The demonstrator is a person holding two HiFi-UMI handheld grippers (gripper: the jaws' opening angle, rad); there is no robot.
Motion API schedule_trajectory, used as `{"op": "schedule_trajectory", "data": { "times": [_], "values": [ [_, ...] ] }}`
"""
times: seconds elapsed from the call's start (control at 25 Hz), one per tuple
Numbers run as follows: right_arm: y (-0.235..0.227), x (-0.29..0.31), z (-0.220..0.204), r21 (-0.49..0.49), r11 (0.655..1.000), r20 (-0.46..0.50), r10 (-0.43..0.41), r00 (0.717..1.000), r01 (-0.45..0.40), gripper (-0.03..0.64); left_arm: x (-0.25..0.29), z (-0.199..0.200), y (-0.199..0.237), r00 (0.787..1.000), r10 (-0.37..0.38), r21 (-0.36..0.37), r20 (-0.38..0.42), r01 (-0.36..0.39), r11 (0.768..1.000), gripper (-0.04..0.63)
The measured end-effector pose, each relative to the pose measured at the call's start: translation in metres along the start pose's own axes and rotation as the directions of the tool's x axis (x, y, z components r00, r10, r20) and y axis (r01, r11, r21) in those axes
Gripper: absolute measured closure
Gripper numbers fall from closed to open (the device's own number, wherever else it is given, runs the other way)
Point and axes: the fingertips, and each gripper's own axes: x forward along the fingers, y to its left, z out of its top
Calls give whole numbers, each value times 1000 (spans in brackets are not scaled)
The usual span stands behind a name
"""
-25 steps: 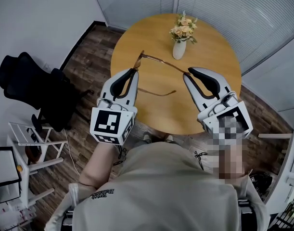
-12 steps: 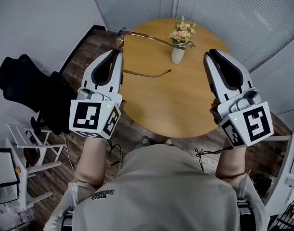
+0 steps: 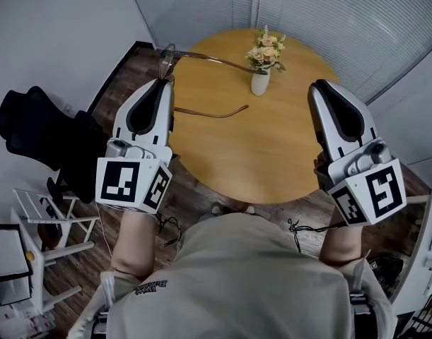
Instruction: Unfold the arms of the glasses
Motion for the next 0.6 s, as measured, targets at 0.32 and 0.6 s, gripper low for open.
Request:
{"op": "schedule_trajectory", "data": {
  "times": [0.32,0.6],
  "values": [
    [-1,-5,-33,73,997,-51,-17,999,21,566,-14,-44,-4,997,-4,-32,-83,2,999,552],
    [-4,-10,-63,109,993,-113,-35,993,47,566,-24,-72,-7,989,-2,-56,-148,-6,998,552]
  ]
}}
